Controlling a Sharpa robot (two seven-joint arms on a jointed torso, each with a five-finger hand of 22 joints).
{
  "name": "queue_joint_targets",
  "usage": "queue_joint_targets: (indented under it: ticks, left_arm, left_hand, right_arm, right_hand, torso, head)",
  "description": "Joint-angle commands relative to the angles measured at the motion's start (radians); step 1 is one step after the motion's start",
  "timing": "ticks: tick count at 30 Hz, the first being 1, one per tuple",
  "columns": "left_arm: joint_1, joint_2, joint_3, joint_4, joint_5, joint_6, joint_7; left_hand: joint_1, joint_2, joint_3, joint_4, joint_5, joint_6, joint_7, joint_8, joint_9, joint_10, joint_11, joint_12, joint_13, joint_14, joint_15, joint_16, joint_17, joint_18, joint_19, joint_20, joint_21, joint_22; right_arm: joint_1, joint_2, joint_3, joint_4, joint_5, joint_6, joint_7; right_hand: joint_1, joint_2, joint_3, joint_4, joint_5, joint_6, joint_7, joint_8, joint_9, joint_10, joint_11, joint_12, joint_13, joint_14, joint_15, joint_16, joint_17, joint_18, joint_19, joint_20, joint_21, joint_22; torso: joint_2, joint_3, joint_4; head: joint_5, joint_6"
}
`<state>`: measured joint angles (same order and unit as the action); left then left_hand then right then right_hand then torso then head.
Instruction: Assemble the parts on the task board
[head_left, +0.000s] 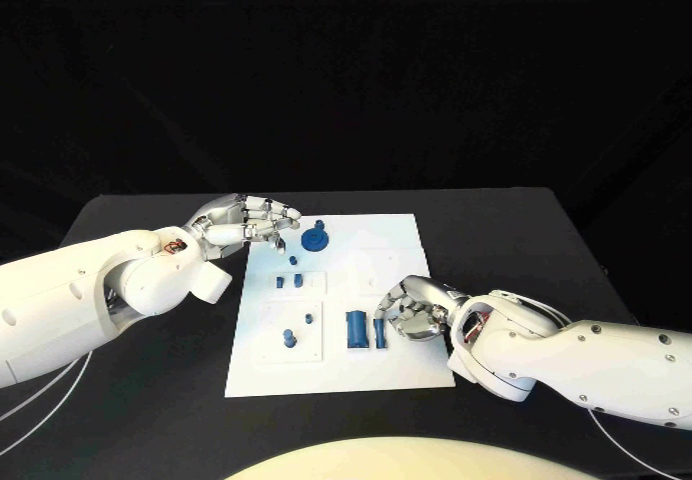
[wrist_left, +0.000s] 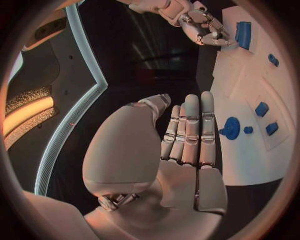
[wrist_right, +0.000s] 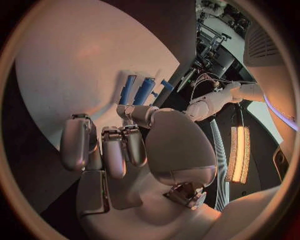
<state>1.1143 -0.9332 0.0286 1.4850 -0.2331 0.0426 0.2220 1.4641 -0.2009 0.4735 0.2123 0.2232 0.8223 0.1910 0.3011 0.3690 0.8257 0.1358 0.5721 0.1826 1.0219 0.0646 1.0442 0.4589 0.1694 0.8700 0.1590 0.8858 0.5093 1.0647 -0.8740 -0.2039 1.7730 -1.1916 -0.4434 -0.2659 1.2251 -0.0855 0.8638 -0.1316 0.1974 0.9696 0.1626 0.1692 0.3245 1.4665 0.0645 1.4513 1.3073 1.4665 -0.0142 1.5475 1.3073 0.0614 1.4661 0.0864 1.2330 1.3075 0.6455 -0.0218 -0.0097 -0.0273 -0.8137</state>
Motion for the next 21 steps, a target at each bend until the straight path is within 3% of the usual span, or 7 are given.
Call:
queue_joint_targets:
  ticks: [1,4,14,21]
  left_arm:
    - [0.0,0.001,0.001,0.001,0.0,0.014,0.003]
    - [0.0,0.001,0.0,0.001,0.0,0.015,0.001]
    - [0.0,0.002,0.0,0.001,0.0,0.014,-0.001]
    - [0.0,0.001,0.0,0.0,0.0,0.014,-0.002]
  left_hand:
    - [0.01,0.004,0.003,-0.002,0.005,-0.005,0.001,0.007,-0.001,0.002,-0.002,0.003,-0.001,-0.007,-0.003,-0.004,-0.001,0.014,0.006,0.0,-0.001,0.001]
    - [0.008,0.004,0.003,-0.001,0.005,-0.006,0.001,0.006,-0.001,0.002,-0.001,0.003,-0.001,-0.007,-0.003,-0.004,-0.001,0.014,0.006,0.0,-0.001,0.001]
    - [0.008,0.004,0.003,-0.001,0.005,-0.006,0.001,0.006,-0.001,0.002,-0.001,0.003,-0.001,-0.007,-0.003,-0.004,-0.001,0.014,0.006,0.0,-0.001,0.001]
    - [0.008,0.005,0.003,0.0,0.005,-0.006,0.002,0.006,-0.001,0.002,-0.001,0.003,-0.002,-0.007,-0.002,-0.004,-0.001,0.014,0.006,0.0,-0.001,0.002]
  right_arm:
    - [-0.003,0.003,-0.002,-0.001,-0.006,0.024,0.0]
    - [-0.003,0.006,-0.002,-0.004,-0.006,0.015,0.001]
    - [-0.003,0.01,-0.002,-0.007,-0.006,-0.004,0.005]
    - [-0.003,0.009,-0.002,-0.005,-0.007,-0.08,0.052]
  right_hand:
    - [-0.01,-0.001,0.001,-0.006,-0.005,-0.009,-0.002,-0.007,-0.001,0.02,0.004,-0.005,0.154,0.093,0.005,0.004,0.214,0.002,0.003,0.0,-0.007,0.18]
    - [-0.019,0.003,0.005,-0.01,-0.004,-0.029,0.006,-0.023,-0.009,0.018,0.01,-0.007,0.152,0.093,0.009,0.004,0.213,0.002,0.002,0.003,-0.005,0.18]
    - [-0.021,0.007,0.006,-0.012,-0.004,-0.027,0.007,-0.024,-0.01,0.018,0.012,-0.007,0.151,0.093,0.011,0.004,0.213,0.002,0.002,0.004,-0.005,0.18]
    - [-0.021,0.007,0.006,-0.012,-0.005,-0.026,0.007,-0.023,-0.01,0.019,0.012,-0.006,0.152,0.093,0.011,0.004,0.213,0.002,0.001,0.005,-0.007,0.179]
  torso:
    - [0.0,-0.0001,0.0]
    - [0.0,-0.0001,0.0006]
    - [0.0,0.0004,-0.0001]
    - [0.0,0.001,-0.0005]
  head:
    - [0.002,0.0]
    - [0.001,0.001]
    - [0.002,-0.001]
    - [0.004,0.001]
